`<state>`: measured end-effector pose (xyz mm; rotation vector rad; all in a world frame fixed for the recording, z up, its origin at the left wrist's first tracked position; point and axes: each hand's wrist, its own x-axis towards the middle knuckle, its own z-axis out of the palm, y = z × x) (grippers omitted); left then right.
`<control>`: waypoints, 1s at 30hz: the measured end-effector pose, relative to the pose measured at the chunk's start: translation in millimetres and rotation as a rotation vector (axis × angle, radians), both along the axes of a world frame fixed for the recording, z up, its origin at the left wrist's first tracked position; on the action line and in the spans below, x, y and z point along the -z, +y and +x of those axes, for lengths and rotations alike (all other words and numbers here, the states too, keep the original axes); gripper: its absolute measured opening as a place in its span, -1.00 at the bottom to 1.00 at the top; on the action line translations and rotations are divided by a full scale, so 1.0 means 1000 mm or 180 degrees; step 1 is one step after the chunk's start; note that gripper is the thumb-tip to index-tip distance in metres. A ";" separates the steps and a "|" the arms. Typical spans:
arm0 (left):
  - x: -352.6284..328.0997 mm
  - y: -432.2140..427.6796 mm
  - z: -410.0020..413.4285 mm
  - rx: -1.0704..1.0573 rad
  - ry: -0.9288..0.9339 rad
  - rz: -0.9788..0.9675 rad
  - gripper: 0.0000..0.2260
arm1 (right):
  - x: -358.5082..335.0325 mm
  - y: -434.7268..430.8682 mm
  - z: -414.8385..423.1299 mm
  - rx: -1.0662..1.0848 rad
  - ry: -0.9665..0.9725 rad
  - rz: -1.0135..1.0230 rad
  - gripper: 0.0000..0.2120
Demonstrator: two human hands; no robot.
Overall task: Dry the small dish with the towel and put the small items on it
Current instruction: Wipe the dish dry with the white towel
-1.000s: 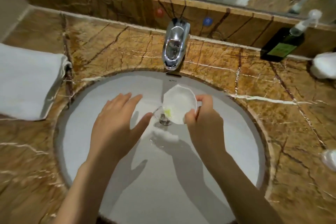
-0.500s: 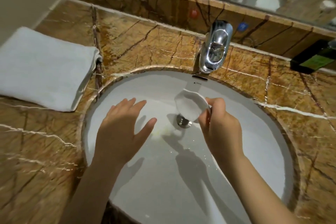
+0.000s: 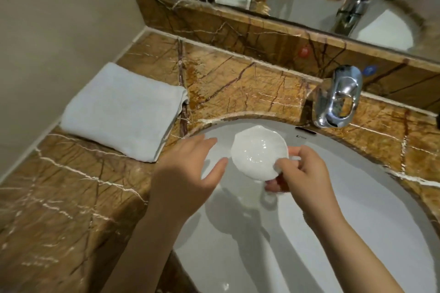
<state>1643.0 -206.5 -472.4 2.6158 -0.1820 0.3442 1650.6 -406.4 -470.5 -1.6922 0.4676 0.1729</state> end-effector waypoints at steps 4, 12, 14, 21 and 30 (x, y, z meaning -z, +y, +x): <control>-0.017 0.028 0.046 -0.0343 -0.0018 0.0298 -0.69 | -0.012 0.020 0.012 0.0117 -0.0008 0.0396 -0.80; 0.002 0.055 0.110 -0.0857 0.0537 0.1158 -0.75 | -0.004 0.046 0.032 0.0167 0.0206 0.0568 -0.75; 0.006 0.059 0.113 -0.0911 0.0451 0.1092 -0.87 | 0.001 0.053 0.037 0.0174 0.0254 0.0514 -0.75; 0.001 0.078 0.110 -0.0771 0.0114 -0.0060 -0.85 | 0.010 0.081 0.053 -0.0061 0.0167 0.0241 -0.64; -0.027 0.088 0.088 0.0608 -0.1053 0.0177 -0.89 | -0.002 0.121 0.066 -0.0974 -0.0181 -0.0534 -0.60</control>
